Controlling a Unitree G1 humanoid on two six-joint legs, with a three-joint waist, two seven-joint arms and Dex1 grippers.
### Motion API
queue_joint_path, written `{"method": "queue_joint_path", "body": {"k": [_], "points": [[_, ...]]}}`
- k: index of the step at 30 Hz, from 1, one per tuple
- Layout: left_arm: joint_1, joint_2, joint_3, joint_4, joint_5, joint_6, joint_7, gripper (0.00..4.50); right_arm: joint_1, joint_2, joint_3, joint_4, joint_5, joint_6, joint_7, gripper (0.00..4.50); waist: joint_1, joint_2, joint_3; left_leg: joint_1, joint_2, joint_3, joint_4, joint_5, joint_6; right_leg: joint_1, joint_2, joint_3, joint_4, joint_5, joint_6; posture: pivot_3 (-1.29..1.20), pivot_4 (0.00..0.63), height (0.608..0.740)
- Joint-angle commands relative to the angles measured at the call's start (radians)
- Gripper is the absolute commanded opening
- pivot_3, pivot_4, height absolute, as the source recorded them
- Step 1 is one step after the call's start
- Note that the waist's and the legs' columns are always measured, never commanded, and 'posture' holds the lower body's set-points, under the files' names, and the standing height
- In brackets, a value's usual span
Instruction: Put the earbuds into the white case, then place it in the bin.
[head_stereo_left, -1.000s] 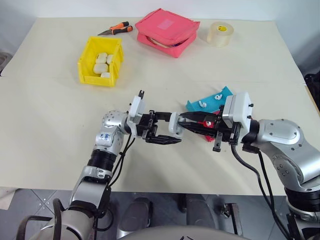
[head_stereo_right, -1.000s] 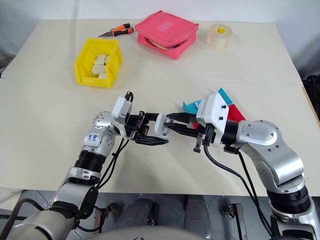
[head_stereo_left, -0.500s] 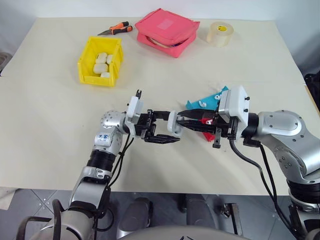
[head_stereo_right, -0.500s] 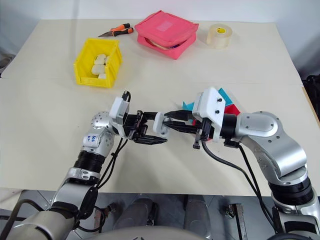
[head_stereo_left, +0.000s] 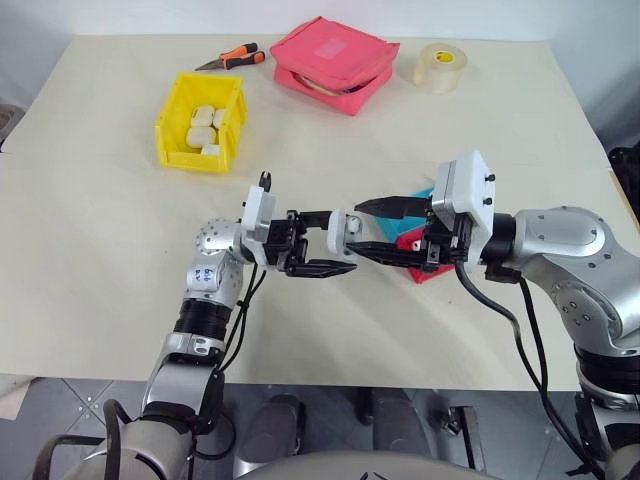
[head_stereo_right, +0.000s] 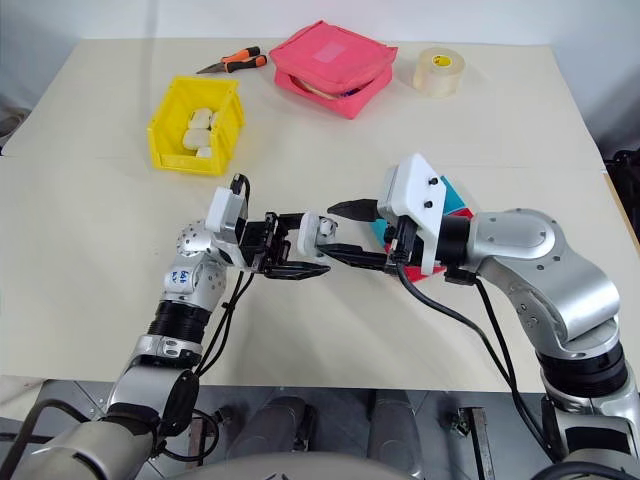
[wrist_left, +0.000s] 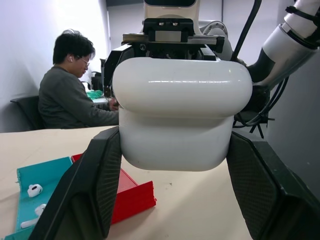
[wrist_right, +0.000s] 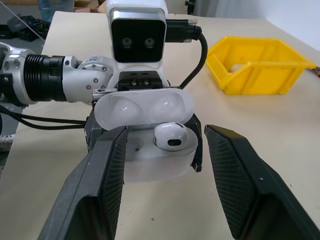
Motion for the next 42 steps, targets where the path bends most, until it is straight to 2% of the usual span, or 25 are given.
{"method": "queue_joint_path", "body": {"k": [1, 11, 15, 20, 26, 29, 36, 40, 42], "points": [[-0.022, 0.006, 0.023, 0.008, -0.020, -0.024, -0.004, 2.78, -0.009, -0.027, -0.044, -0.046, 0.030, 0.020, -0.004, 2.58, -0.001, 0.000, 0.000, 0.000, 0.000, 0.000, 0.000, 0.000, 0.000, 0.000, 0.000, 0.000, 0.000, 0.000, 0.000, 0.00, 0.150, 0.740], [-0.035, 0.031, 0.057, 0.054, -0.007, -0.063, 0.026, 2.78, 0.135, -0.208, -0.274, 0.014, -0.019, 0.041, -0.019, 2.58, 0.003, 0.000, 0.000, -0.002, 0.000, -0.001, 0.001, 0.000, 0.000, 0.000, -0.001, -0.001, -0.001, 0.000, 0.000, 0.00, 0.150, 0.740], [-0.031, 0.037, 0.063, 0.053, -0.011, -0.070, 0.035, 2.78, 0.291, -0.267, -0.376, 0.051, -0.060, 0.029, 0.015, 1.80, 0.006, 0.000, 0.000, -0.002, 0.000, -0.001, 0.001, 0.000, 0.000, 0.000, 0.000, -0.001, -0.001, 0.001, 0.000, 0.00, 0.150, 0.740], [-0.030, 0.037, 0.070, 0.047, -0.010, -0.076, 0.049, 2.78, 0.435, -0.290, -0.487, 0.044, -0.075, 0.023, 0.040, 0.08, 0.003, 0.000, 0.000, -0.002, 0.000, 0.000, 0.001, 0.000, 0.001, 0.000, -0.001, -0.001, -0.001, 0.001, 0.001, 0.00, 0.150, 0.740], [-0.026, 0.040, 0.073, 0.045, -0.012, -0.077, 0.055, 2.78, 0.564, -0.321, -0.588, 0.036, -0.089, 0.084, 0.055, 0.02, 0.004, 0.000, 0.000, -0.002, 0.000, 0.000, 0.001, 0.000, 0.001, 0.000, -0.001, 0.000, -0.001, 0.001, 0.001, 0.00, 0.150, 0.740], [-0.026, 0.042, 0.074, 0.045, -0.013, -0.078, 0.058, 2.78, 0.637, -0.346, -0.651, 0.023, -0.091, 0.124, 0.081, 0.60, 0.007, 0.000, 0.000, -0.002, 0.000, 0.000, 0.001, 0.000, 0.001, 0.000, -0.001, 0.000, -0.001, 0.001, 0.001, 0.00, 0.150, 0.740], [-0.028, 0.060, 0.089, 0.058, -0.015, -0.084, 0.062, 2.78, 0.805, -0.301, -0.885, 0.003, -0.113, 0.049, 0.194, 2.94, 0.014, 0.000, 0.000, -0.002, 0.000, 0.000, 0.001, 0.000, 0.001, 0.001, 0.000, 0.000, -0.001, 0.001, 0.001, 0.00, 0.150, 0.740], [-0.033, 0.069, 0.096, 0.072, -0.013, -0.091, 0.065, 2.78, 0.861, -0.273, -0.949, -0.002, -0.120, 0.012, 0.228, 4.40, 0.020, 0.000, 0.000, -0.001, 0.000, 0.001, 0.001, 0.000, 0.001, 0.001, 0.000, 0.000, -0.001, 0.002, 0.001, 0.00, 0.150, 0.740], [-0.035, 0.071, 0.099, 0.078, -0.012, -0.094, 0.067, 2.78, 0.857, -0.266, -0.947, -0.009, -0.112, 0.005, 0.222, 4.46, 0.022, 0.000, 0.000, -0.001, 0.000, 0.001, 0.001, 0.000, 0.001, 0.001, 0.000, 0.001, -0.001, 0.002, 0.001, 0.00, 0.150, 0.740]]}}
